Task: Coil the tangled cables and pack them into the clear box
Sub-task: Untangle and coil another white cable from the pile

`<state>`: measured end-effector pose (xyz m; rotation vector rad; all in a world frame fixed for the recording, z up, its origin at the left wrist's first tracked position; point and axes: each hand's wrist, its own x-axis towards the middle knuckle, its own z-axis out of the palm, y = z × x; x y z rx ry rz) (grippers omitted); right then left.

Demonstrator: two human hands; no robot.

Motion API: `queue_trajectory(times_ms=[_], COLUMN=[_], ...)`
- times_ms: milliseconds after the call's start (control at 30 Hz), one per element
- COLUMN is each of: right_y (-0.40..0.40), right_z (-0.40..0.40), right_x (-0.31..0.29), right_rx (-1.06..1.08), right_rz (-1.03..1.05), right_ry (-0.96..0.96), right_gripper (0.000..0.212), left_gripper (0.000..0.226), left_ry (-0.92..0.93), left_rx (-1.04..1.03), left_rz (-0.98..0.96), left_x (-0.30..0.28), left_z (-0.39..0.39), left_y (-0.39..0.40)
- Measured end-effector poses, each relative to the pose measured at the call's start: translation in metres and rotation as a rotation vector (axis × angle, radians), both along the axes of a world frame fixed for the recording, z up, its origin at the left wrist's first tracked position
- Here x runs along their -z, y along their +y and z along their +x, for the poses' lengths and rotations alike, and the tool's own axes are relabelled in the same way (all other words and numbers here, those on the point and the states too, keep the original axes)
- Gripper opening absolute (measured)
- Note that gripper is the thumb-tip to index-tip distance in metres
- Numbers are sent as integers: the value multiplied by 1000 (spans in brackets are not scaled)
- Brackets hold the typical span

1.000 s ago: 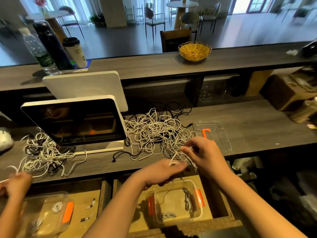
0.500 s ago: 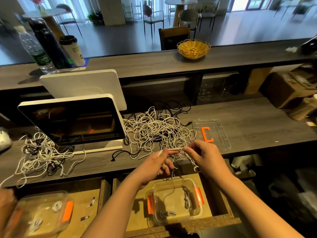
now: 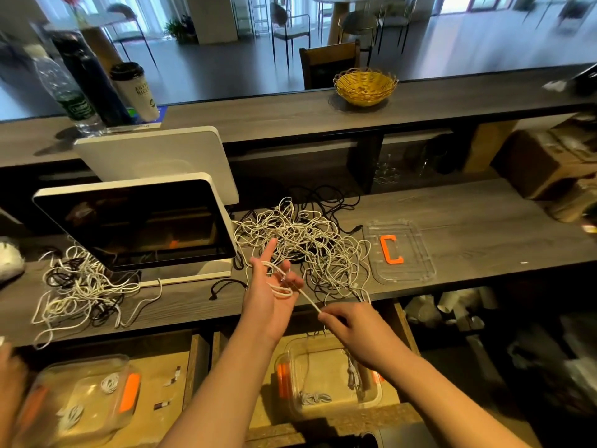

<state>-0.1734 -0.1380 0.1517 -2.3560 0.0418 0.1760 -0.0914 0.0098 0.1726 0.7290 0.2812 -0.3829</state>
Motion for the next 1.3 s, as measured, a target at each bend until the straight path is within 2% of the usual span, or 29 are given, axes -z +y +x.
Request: queue_trajectory(times_ms=[233, 400, 467, 600, 767, 867, 933, 1000, 1067, 1133, 1233, 1300], right_y=[12, 9, 4, -12, -38, -59, -74, -85, -95, -111, -132, -136], right_z=[-9, -12, -11, -1, 11, 17, 22, 26, 29, 35, 45, 48], right_x=[0, -17, -25, -42, -43, -38, -35, -37, -43, -48, -52, -50], right_rx=[-129, -126, -109, -128, -88, -3, 51, 87, 129, 183, 156, 130], right_rz=[-34, 46, 115, 167, 132, 36, -65, -170, -186, -156, -86, -30], right_ry=[61, 27, -7, -88, -175, -218, -232, -222, -208, -231, -303, -315], right_gripper=[29, 24, 20, 31, 10, 14, 25, 37, 47, 56, 55, 52], left_gripper=[49, 50, 50, 53, 57, 65, 69, 74, 74, 61, 40, 41], left_ry=[-25, -227, -249, -270, -120, -28, -24, -48, -84, -189, -379, -388], left_rx=[15, 202, 284, 499, 711, 768, 832, 944, 1055, 1167, 1326, 1324], left_rz=[134, 605, 696, 755, 731, 665, 630, 592, 602, 664, 759, 782], left_x=[17, 25, 27, 24, 12, 13, 14, 12, 9, 4, -1, -1], left_z=[3, -2, -5, -11, -18, -19, -19, -19, -20, -19, -18, -19], left_y=[-6, -14, -19, -30, -46, -52, -56, -61, -65, -66, -68, -71])
